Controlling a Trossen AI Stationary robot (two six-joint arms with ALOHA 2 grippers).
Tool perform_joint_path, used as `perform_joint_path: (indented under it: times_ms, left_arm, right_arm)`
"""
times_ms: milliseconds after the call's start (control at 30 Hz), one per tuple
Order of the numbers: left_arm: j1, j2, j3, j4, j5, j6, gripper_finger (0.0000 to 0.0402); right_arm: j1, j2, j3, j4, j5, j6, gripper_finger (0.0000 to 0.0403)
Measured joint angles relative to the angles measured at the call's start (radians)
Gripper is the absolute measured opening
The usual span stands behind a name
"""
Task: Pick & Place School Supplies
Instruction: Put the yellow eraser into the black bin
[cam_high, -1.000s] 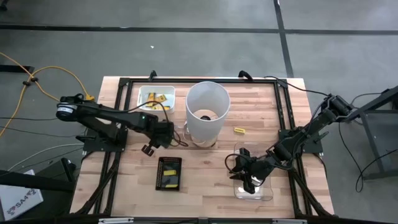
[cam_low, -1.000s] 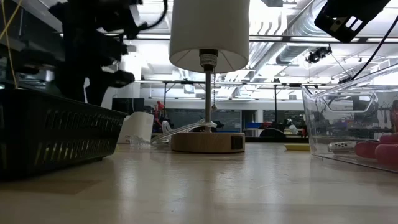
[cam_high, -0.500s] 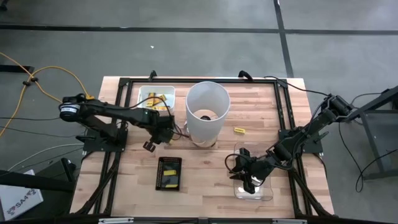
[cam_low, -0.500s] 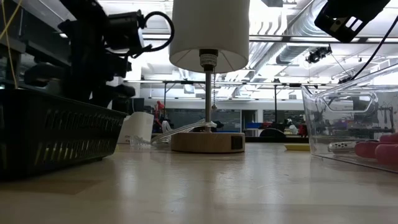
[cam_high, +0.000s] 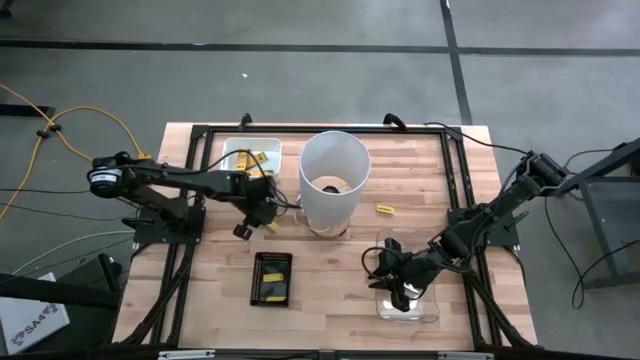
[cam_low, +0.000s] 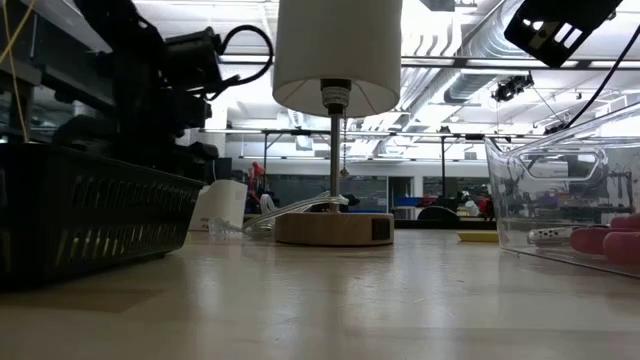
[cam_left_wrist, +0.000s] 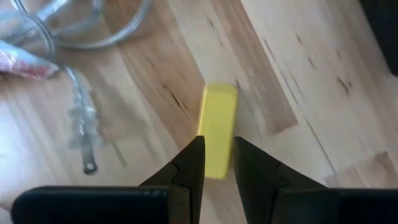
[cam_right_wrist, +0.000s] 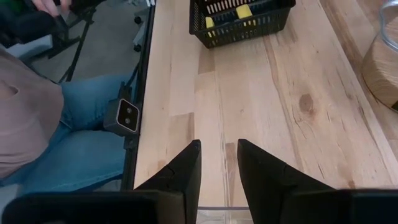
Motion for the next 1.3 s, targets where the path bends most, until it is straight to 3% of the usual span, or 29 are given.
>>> perform_joint_path:
  times_ms: [200,433,733,900,1300]
  left_arm:
    - [0.034,-0.034,-0.059,0.08,0.064,0.0,0.008]
    - [0.062,-0.065,-0.126,0.156,0.066,-0.006,0.0084]
    - [0.078,-0.082,-0.148,0.176,0.09,-0.026,0.0157]
    - [0.089,-0.082,-0.149,0.182,0.151,-0.026,0.0172]
    - [0.077,-0.078,-0.164,0.184,0.059,-0.033,0.0173]
  right_arm:
    - [0.0,0.0,0.0,0.019,0.0,0.0,0.0097]
    - [0.0,0.0,0.0,0.03,0.0,0.0,0.0097]
    - [0.0,0.0,0.0,0.04,0.0,0.0,0.0097]
    - [0.0,0.0,0.0,0.043,0.0,0.0,0.0097]
    - [0.0,0.0,0.0,0.043,0.0,0.0,0.0097]
